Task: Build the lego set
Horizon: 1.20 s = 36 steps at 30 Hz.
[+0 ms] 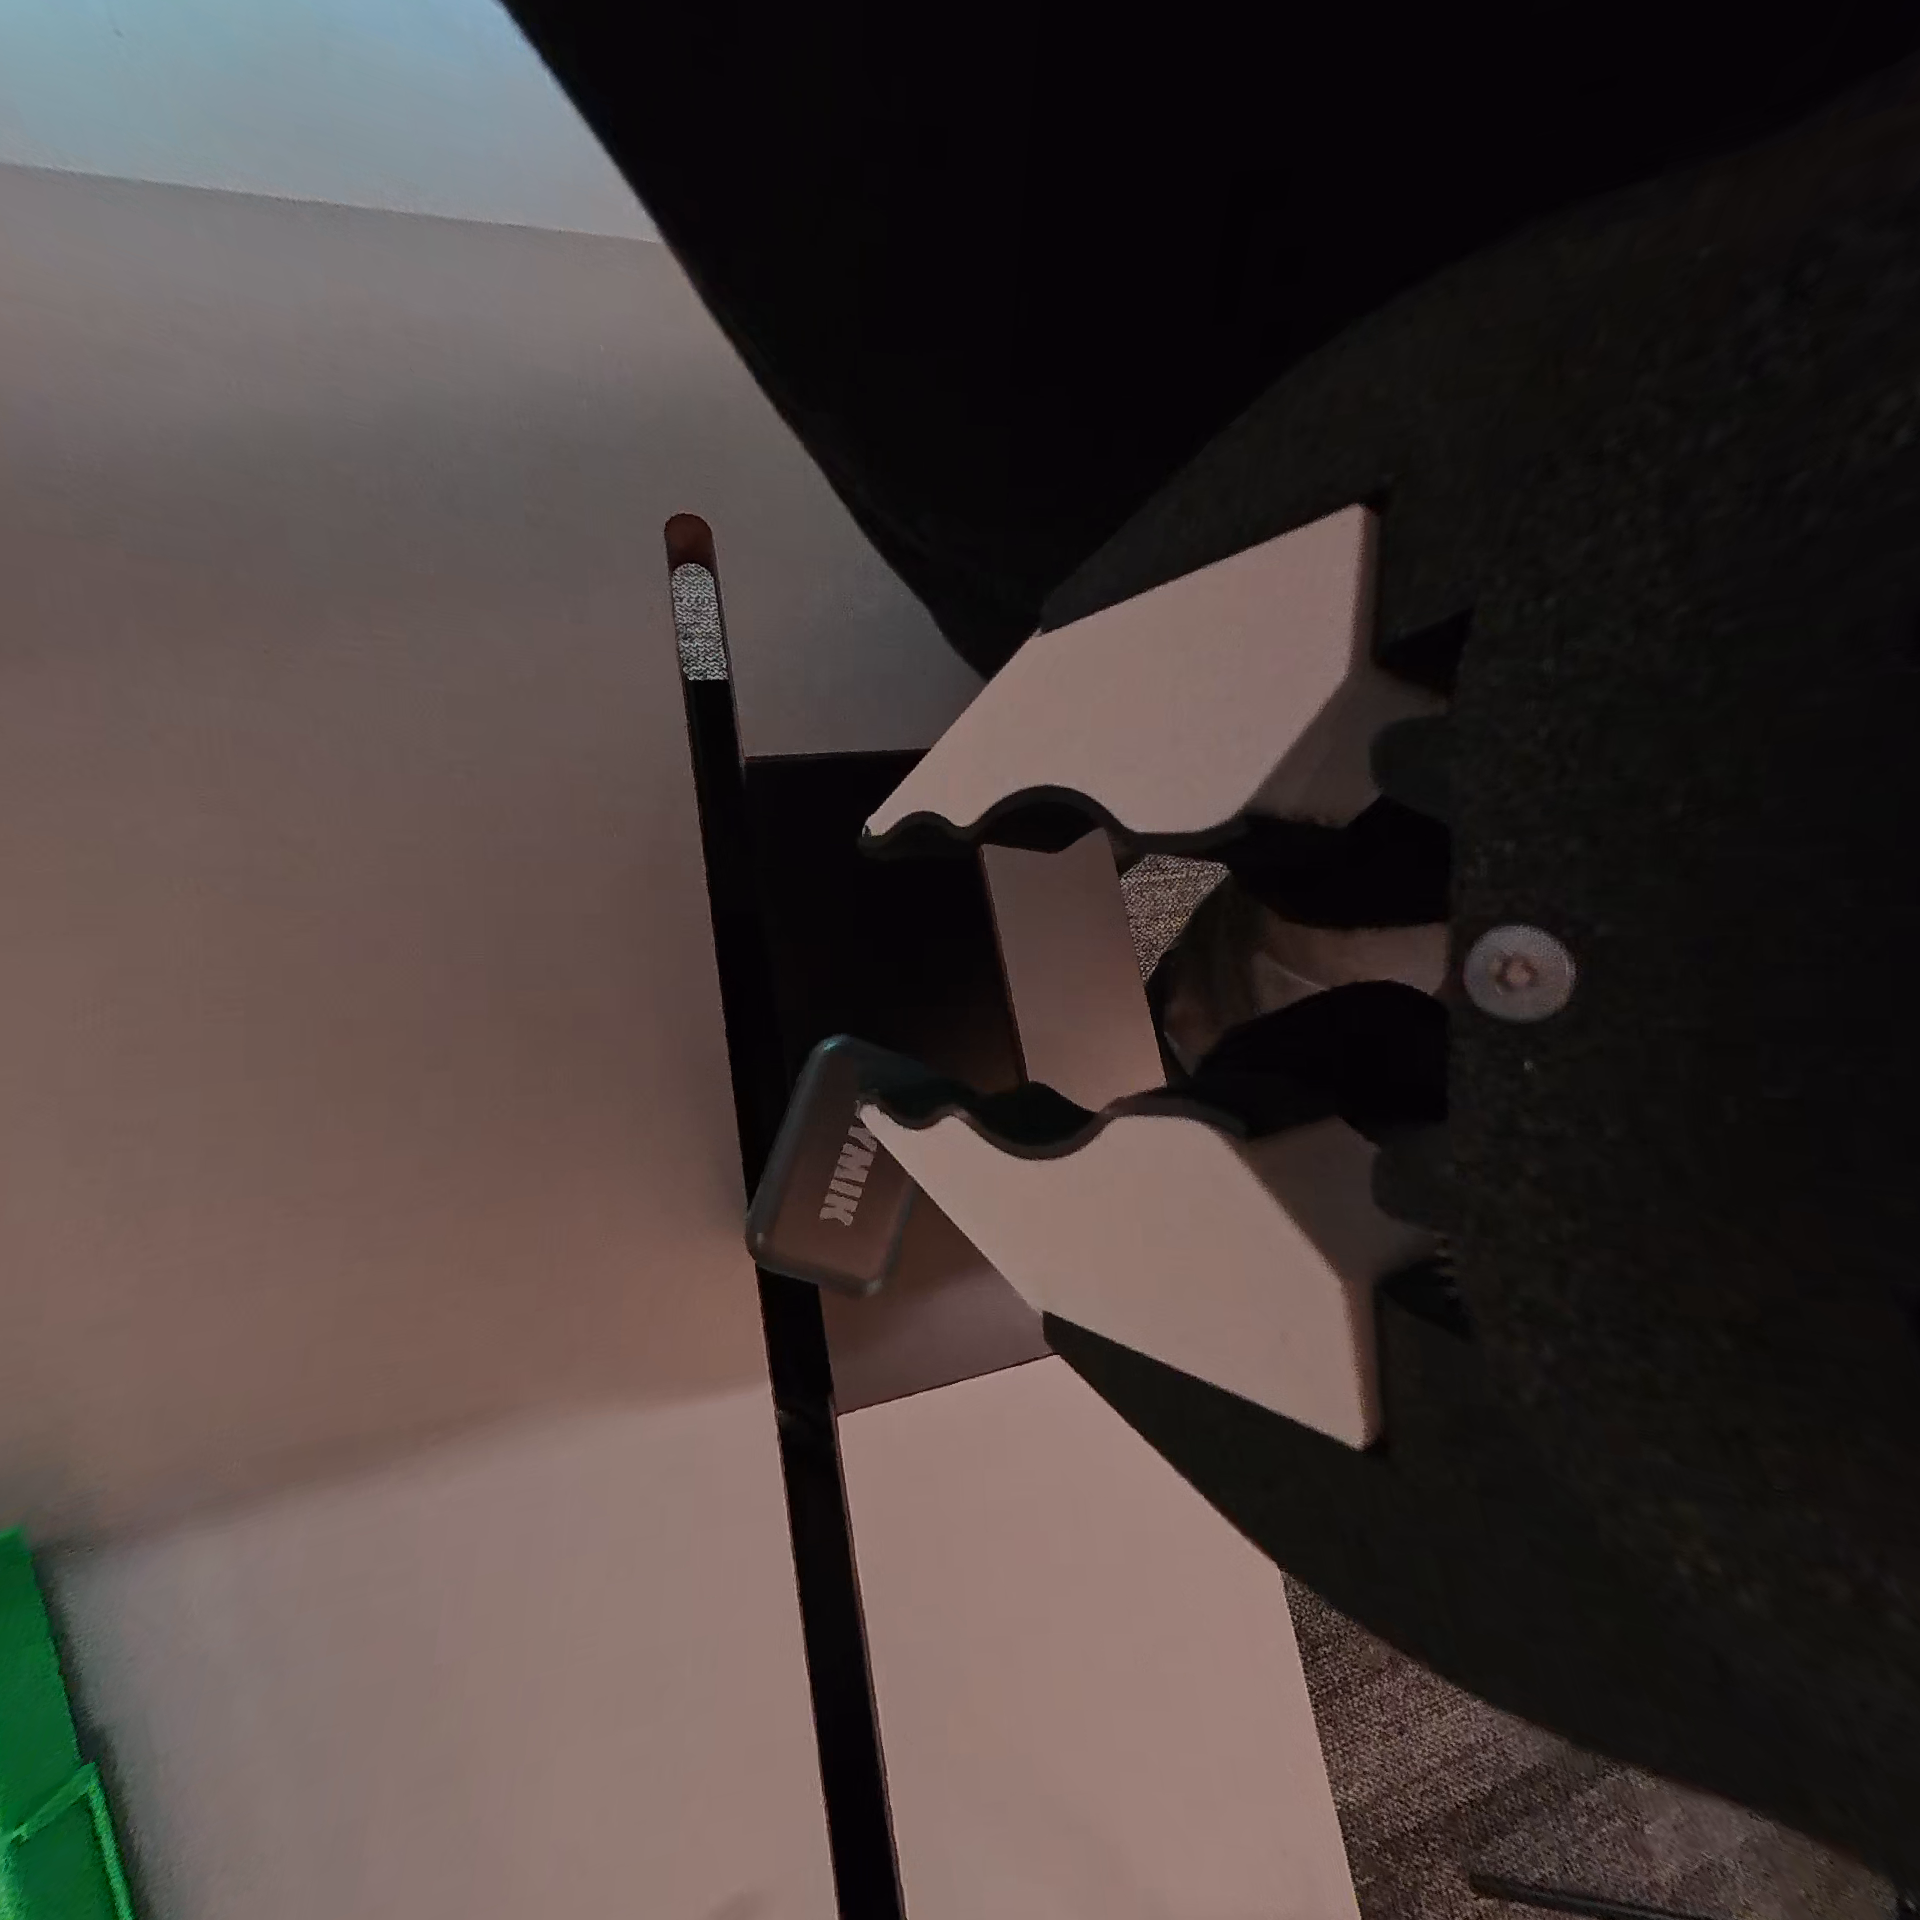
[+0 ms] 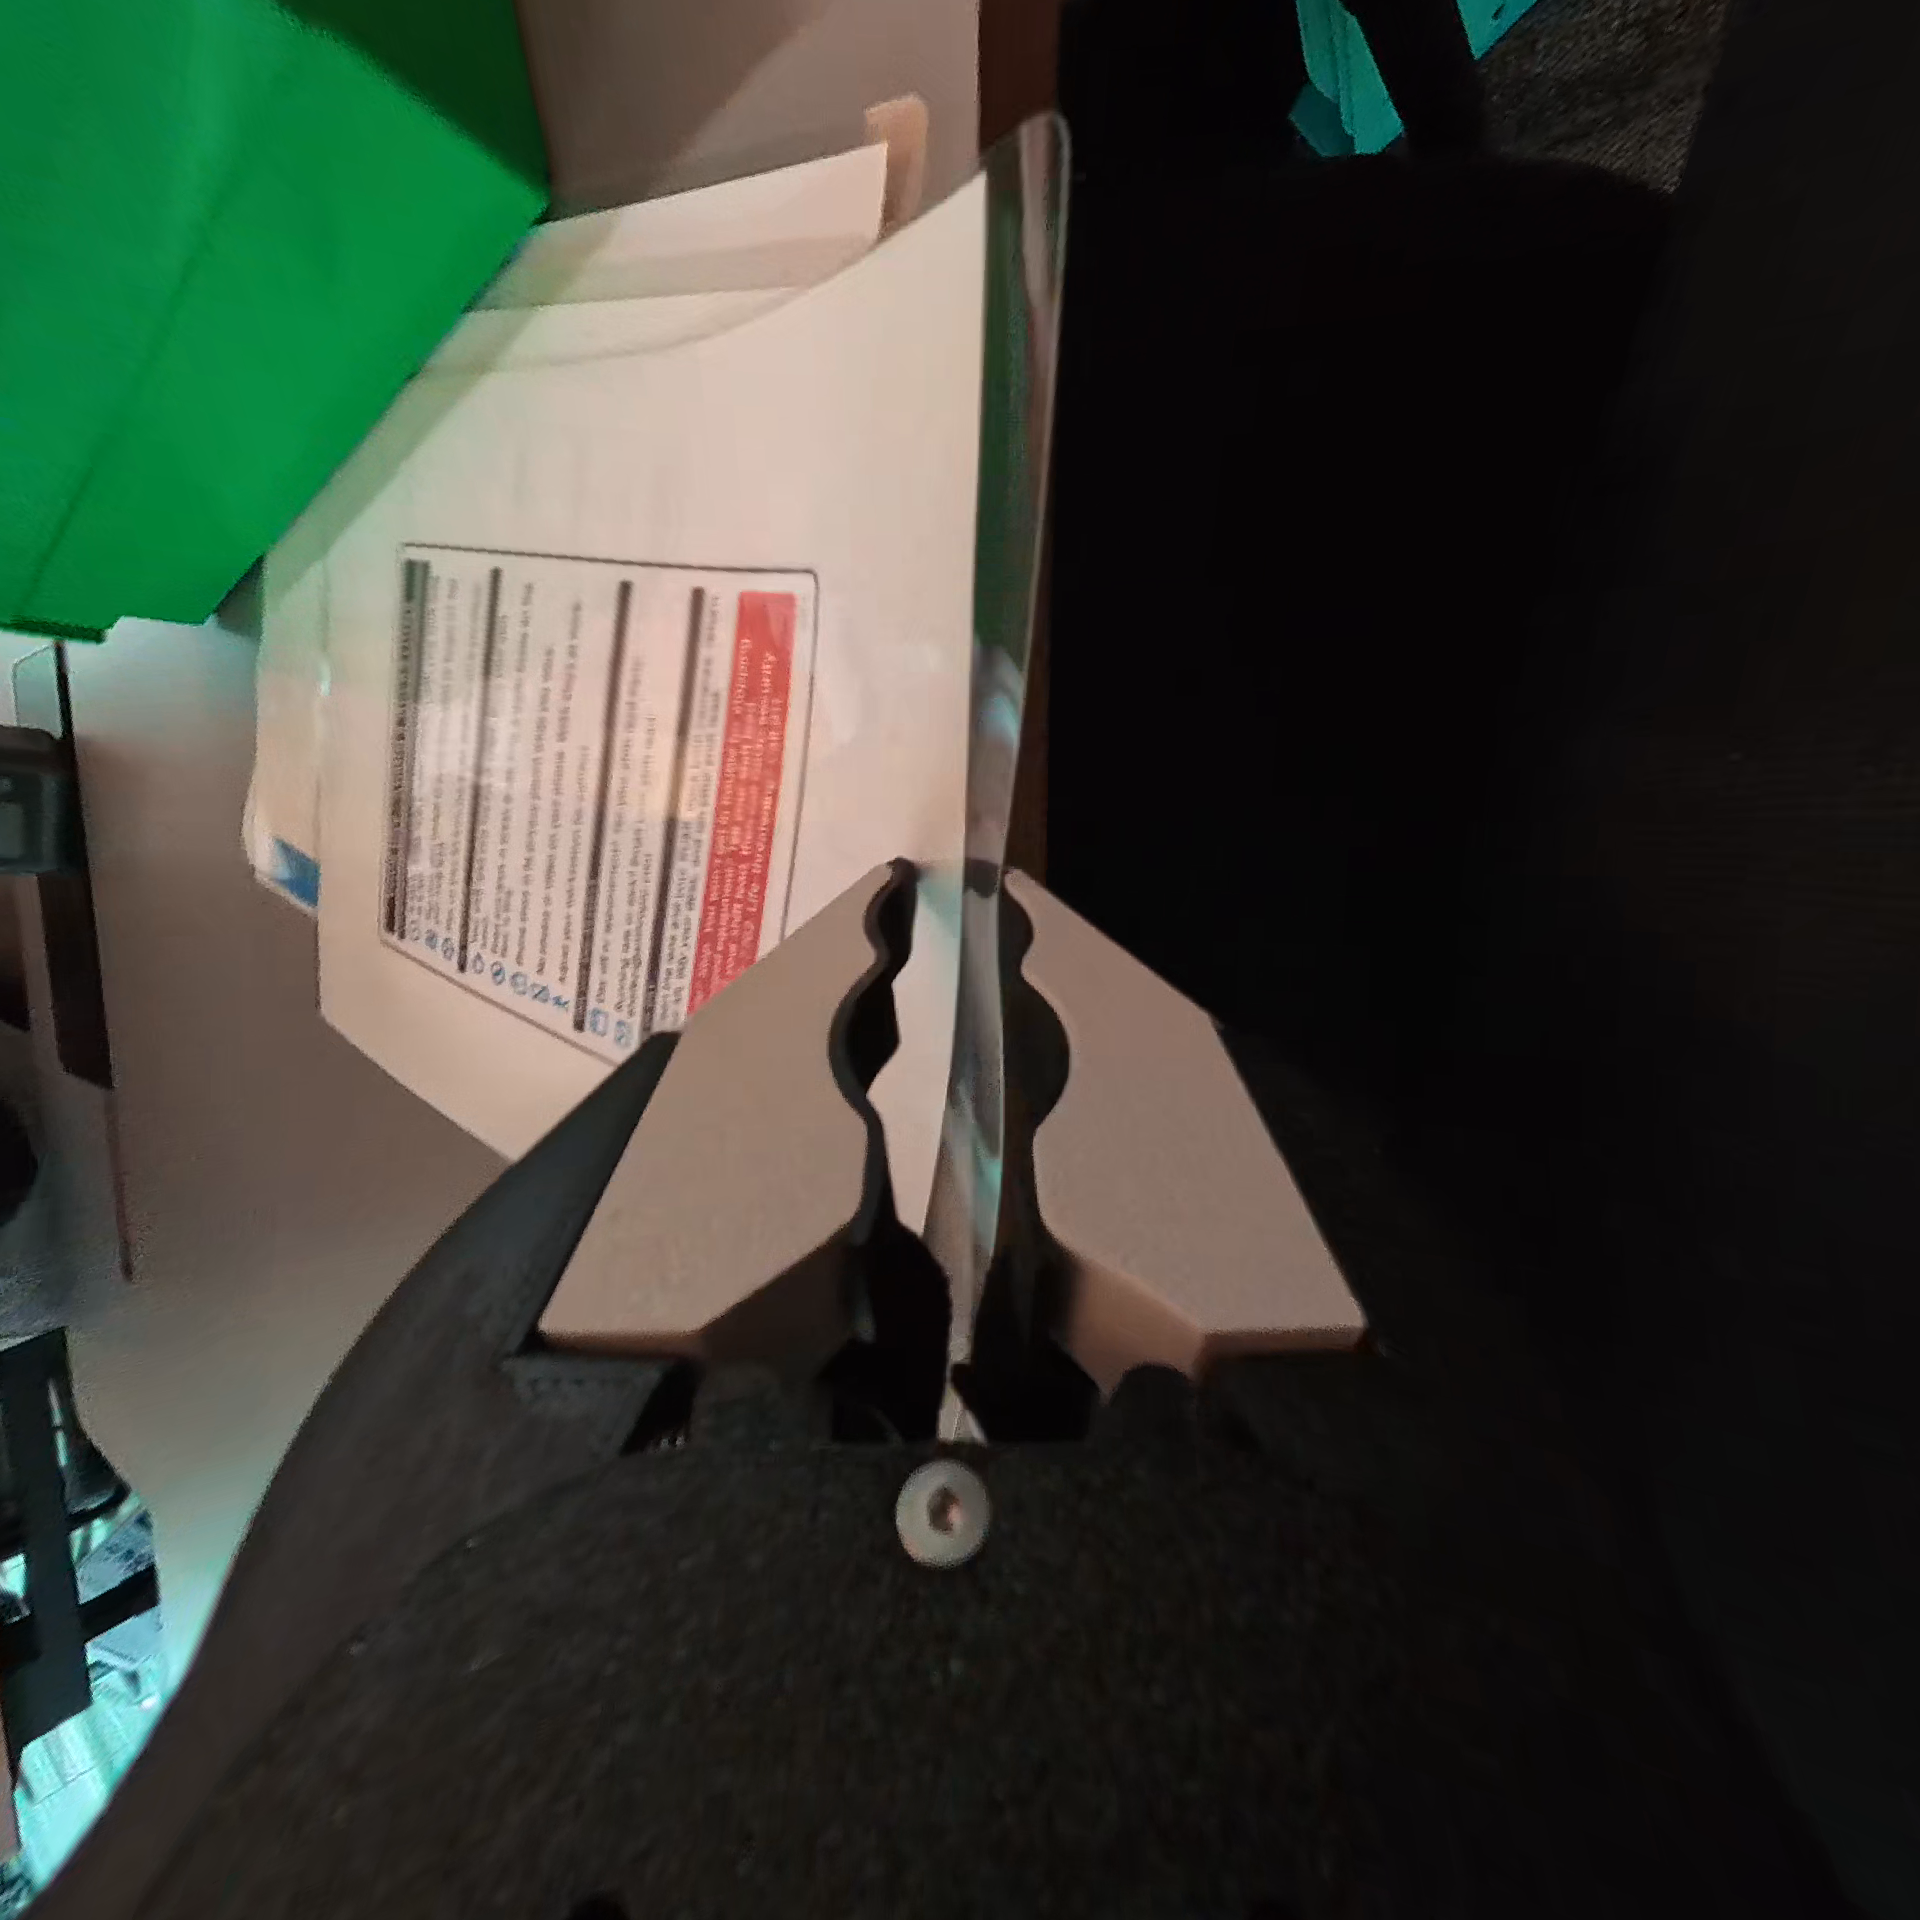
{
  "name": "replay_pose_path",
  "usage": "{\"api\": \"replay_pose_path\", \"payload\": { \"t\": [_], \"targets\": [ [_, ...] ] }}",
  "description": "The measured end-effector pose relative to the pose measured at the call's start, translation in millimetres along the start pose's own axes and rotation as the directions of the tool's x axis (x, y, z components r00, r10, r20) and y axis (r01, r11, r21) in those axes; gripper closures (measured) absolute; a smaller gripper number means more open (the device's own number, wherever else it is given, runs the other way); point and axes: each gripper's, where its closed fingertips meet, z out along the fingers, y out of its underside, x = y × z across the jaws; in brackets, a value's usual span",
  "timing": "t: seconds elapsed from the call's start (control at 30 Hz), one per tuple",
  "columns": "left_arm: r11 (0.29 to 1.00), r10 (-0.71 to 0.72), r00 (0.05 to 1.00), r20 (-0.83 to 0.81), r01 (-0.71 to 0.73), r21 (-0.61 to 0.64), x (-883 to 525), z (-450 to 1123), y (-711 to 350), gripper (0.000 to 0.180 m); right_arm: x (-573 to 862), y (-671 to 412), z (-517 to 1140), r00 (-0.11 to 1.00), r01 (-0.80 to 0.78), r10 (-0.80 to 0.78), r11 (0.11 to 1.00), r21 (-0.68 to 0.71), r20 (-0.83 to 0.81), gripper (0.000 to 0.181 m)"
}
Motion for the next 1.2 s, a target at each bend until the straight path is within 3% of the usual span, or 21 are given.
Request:
{"api": "replay_pose_path", "payload": {
  "t": [0.03, 0.33, 0.67, 0.9, 1.2],
  "targets": [
    [1.0, 0.005, 1.0, -0.001, -0.005, 0.0, 0.1, -0.1, -0.6, 0.14, -2.6, 0.5, -7.0, 1.0, 0.001, -0.001, 1.0, 0.001, 0.003, 0.172],
    [0.997, 0.057, 0.998, -0.013, -0.057, 0.048, 8.5, -11.6, -10.0, 0.142, -76.0, 2.1, -121.6, 0.999, 0.049, -0.048, 0.996, 0.078, -0.013, 0.181],
    [0.984, 0.106, 0.994, -0.028, -0.101, 0.147, 9.0, -46.4, 9.4, 0.143, -319.9, 14.4, -232.4, 0.971, 0.236, -0.213, 0.936, 0.26, -0.112, 0.181],
    [0.972, 0.112, 0.994, 0.006, -0.111, 0.209, -26.1, -78.2, 76.2, 0.143, -492.1, 23.8, -219.1, 0.917, 0.32, -0.272, 0.938, 0.131, -0.293, 0.181],
    [0.958, 0.096, 0.992, 0.078, -0.114, 0.265, -67.9, -116.7, 181.1, 0.143, -608.7, 48.6, -104.2, 0.905, 0.233, -0.256, 0.966, -0.108, -0.339, 0.181]
  ]
}}
